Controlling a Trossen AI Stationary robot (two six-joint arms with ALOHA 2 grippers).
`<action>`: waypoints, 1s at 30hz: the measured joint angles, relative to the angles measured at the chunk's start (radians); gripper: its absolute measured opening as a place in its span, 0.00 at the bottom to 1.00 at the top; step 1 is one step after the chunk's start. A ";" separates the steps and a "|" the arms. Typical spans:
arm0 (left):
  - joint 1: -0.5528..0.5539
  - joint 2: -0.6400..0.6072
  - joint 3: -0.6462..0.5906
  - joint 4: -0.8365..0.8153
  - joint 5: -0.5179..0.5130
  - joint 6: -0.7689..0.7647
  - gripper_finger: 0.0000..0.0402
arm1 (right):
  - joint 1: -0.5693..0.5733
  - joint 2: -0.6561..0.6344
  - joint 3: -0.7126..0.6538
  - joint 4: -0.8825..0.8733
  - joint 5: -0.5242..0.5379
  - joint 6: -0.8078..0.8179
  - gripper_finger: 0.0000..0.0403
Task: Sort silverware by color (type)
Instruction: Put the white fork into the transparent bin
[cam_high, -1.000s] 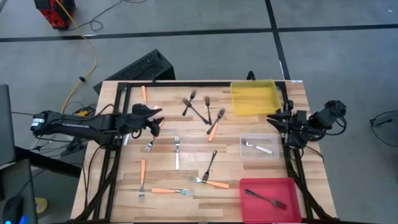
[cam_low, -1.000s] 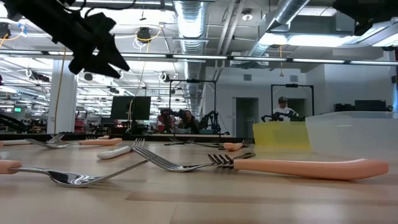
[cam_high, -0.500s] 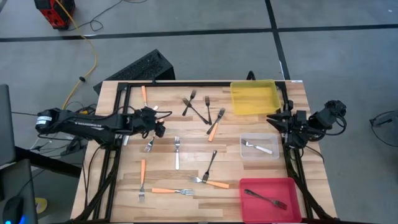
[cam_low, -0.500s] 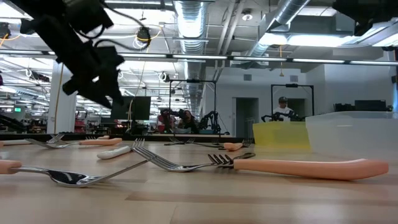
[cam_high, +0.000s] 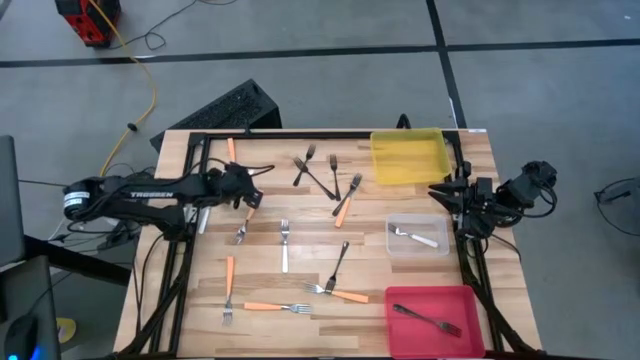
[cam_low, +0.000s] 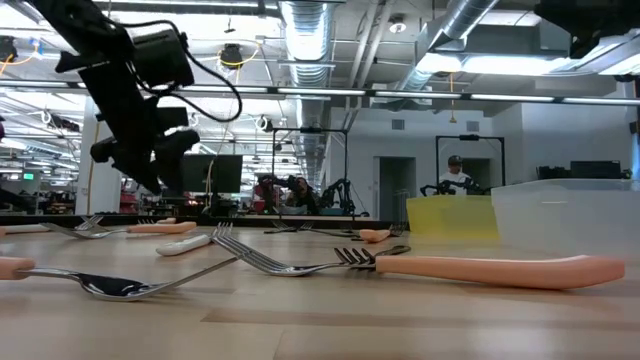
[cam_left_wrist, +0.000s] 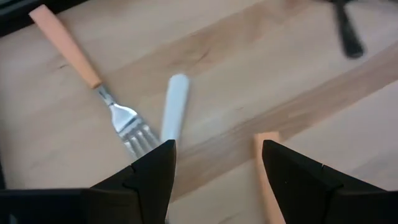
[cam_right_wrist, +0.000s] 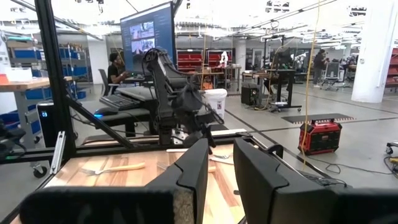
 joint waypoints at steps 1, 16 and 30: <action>0.014 0.011 0.000 0.004 0.001 0.011 0.56 | 0.000 0.000 0.000 -0.002 0.000 0.000 0.25; 0.076 0.071 0.000 0.106 0.016 0.172 0.59 | 0.000 0.000 0.000 -0.003 0.000 0.000 0.25; 0.197 0.109 0.000 0.116 0.107 0.291 0.64 | 0.000 0.000 0.000 -0.010 0.002 0.000 0.25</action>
